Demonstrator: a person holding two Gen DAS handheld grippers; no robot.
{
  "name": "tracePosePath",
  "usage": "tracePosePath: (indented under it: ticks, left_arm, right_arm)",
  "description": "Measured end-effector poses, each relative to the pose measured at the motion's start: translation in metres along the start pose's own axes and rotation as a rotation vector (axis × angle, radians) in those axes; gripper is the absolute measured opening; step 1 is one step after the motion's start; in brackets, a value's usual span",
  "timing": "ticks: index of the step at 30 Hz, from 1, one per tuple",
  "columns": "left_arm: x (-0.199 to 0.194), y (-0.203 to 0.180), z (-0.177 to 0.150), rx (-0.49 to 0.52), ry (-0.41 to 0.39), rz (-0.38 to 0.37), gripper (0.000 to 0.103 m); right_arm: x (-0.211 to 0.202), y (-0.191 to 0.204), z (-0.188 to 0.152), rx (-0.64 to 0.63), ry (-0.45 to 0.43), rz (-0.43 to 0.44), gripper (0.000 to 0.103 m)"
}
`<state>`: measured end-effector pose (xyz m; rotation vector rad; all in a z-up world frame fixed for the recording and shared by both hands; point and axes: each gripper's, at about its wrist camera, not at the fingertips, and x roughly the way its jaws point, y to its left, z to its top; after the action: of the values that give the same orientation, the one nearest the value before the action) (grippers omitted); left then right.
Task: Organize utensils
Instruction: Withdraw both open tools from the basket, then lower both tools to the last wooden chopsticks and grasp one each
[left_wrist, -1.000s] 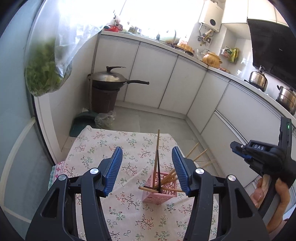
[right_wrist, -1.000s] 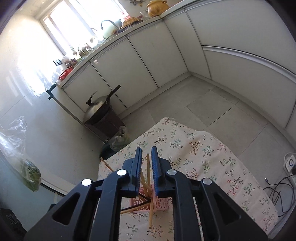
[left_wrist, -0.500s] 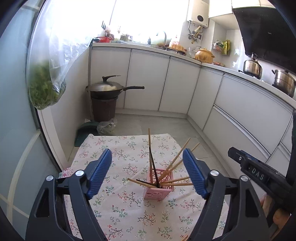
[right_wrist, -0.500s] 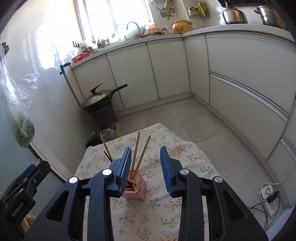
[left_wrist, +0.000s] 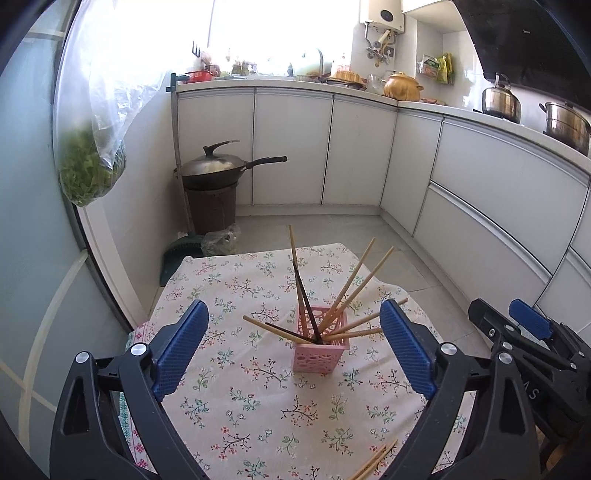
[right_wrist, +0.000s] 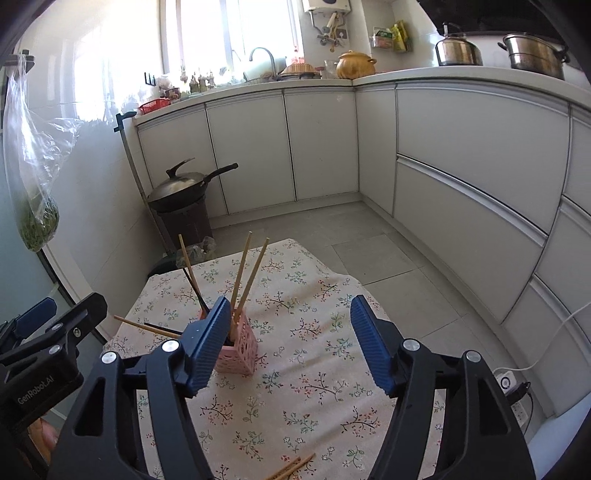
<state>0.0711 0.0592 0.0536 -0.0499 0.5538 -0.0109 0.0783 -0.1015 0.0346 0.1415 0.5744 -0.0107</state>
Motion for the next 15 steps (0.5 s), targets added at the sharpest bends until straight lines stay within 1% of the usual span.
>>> tracePosePath:
  ticks: [3,5,7,8,10,12,13,15]
  left_arm:
    - [0.0,-0.003,-0.005,0.009,0.009,0.002,0.093]
    - [0.003,-0.007,-0.009,0.022,0.023,0.007,0.095]
    - [0.007,-0.009,-0.016,0.039,0.045,0.014,0.096]
    - [0.01,-0.011,-0.02,0.048,0.06,0.016,0.096]
    - [0.018,-0.013,-0.028,0.068,0.102,0.016,0.096]
    - [0.029,-0.014,-0.038,0.085,0.156,0.008,0.096]
    - [0.038,-0.016,-0.045,0.092,0.195,-0.003,0.096]
    - [0.055,-0.02,-0.058,0.122,0.285,-0.025,0.096]
  right_arm:
    - [0.001,-0.005,-0.005,0.0,0.016,-0.018,0.068]
    - [0.0,-0.009,-0.011,0.004,0.021,-0.025,0.074]
    - [-0.002,-0.014,-0.017,0.019,0.021,-0.034,0.083]
    - [-0.002,-0.018,-0.021,0.026,0.025,-0.036,0.084]
    - [-0.002,-0.025,-0.028,0.035,0.04,-0.047,0.09]
    - [-0.001,-0.036,-0.037,0.059,0.062,-0.064,0.093]
    - [0.0,-0.042,-0.041,0.073,0.076,-0.074,0.095]
    - [0.003,-0.055,-0.051,0.114,0.112,-0.091,0.096]
